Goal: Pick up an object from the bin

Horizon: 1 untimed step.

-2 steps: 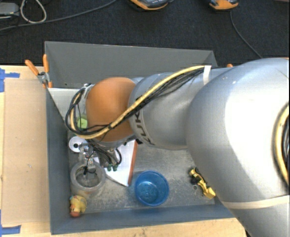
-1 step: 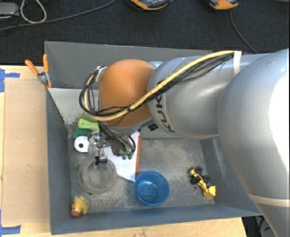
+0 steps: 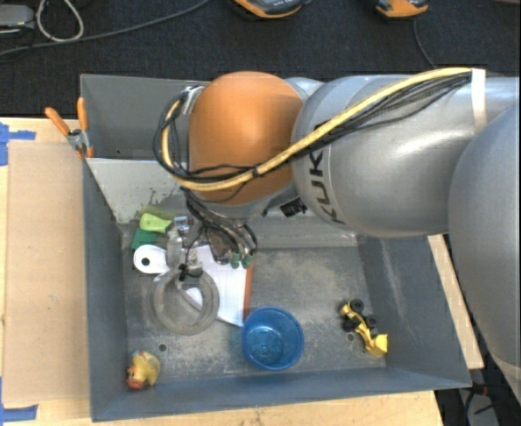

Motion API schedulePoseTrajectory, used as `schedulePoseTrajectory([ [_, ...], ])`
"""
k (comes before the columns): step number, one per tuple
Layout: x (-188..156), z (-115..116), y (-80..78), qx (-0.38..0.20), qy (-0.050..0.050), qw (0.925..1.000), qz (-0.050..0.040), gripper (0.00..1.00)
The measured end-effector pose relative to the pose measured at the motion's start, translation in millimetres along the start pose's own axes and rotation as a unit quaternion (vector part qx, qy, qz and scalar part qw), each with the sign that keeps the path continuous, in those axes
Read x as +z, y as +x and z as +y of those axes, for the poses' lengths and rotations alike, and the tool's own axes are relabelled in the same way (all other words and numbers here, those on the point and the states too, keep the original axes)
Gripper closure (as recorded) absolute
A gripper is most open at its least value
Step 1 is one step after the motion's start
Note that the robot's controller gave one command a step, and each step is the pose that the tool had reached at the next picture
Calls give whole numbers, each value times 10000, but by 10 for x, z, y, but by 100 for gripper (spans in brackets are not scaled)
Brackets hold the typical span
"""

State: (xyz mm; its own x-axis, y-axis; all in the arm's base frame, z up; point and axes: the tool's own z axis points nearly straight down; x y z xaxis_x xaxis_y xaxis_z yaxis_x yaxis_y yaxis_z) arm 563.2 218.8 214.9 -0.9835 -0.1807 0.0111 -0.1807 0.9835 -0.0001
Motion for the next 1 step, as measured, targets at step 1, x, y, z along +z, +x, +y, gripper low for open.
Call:
schedulePoseTrajectory([
  [1, 259, -206, -18, 63, -5, 10000, -55, 100],
])
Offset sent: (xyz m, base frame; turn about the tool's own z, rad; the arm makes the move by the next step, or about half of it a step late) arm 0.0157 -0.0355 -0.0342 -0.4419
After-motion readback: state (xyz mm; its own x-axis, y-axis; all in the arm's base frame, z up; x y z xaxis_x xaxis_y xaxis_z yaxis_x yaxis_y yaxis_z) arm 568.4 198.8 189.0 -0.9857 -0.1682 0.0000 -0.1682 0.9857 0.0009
